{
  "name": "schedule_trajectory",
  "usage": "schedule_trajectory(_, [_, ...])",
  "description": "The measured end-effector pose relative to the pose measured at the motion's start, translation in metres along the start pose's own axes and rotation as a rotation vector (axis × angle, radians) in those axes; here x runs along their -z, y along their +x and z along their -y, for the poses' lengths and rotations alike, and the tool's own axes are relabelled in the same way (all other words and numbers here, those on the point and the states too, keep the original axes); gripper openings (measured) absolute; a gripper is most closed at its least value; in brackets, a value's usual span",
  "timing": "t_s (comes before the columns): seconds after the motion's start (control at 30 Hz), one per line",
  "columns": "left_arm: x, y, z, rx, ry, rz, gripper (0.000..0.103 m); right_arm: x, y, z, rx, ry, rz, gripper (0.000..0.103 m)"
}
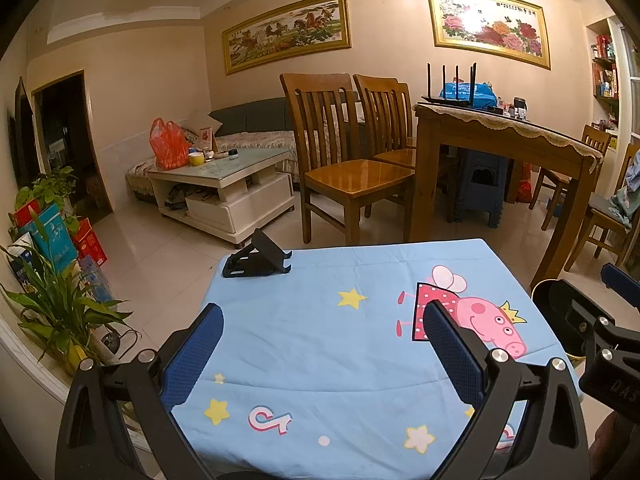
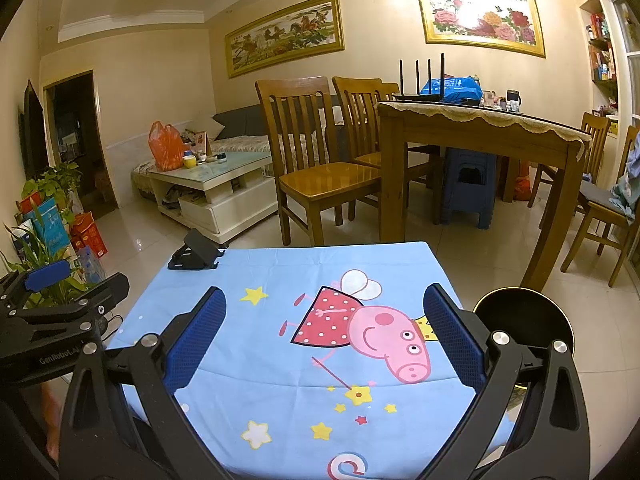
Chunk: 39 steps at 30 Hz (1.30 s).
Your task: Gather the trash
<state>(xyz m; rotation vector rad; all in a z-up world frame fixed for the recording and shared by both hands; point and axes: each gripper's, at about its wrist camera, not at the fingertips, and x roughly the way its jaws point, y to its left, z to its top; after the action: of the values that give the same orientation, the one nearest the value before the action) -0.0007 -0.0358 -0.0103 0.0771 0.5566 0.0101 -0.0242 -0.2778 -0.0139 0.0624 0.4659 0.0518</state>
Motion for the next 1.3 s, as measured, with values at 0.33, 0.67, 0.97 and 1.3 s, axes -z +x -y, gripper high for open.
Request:
schedule_trajectory(0.33, [0.002, 0.002, -0.003, 0.006, -0.012, -0.009, 0.096, 0.000, 0.000, -0.001, 0.000, 0.002, -0.002, 0.098])
schedule_trajectory(0.67, [0.006, 0.009, -0.006, 0.045, -0.010, -0.041, 0.096, -0.001, 0.000, -0.002, 0.003, -0.001, -0.001, 0.098])
schedule_trajectory(0.97, [0.006, 0.009, -0.005, 0.032, -0.013, -0.038, 0.096, -0.002, -0.001, -0.002, 0.000, 0.001, -0.007, 0.098])
schedule_trajectory(1.3, [0.006, 0.012, -0.006, 0.035, -0.020, -0.048, 0.096, -0.001, -0.001, -0.002, 0.000, 0.001, -0.010, 0.098])
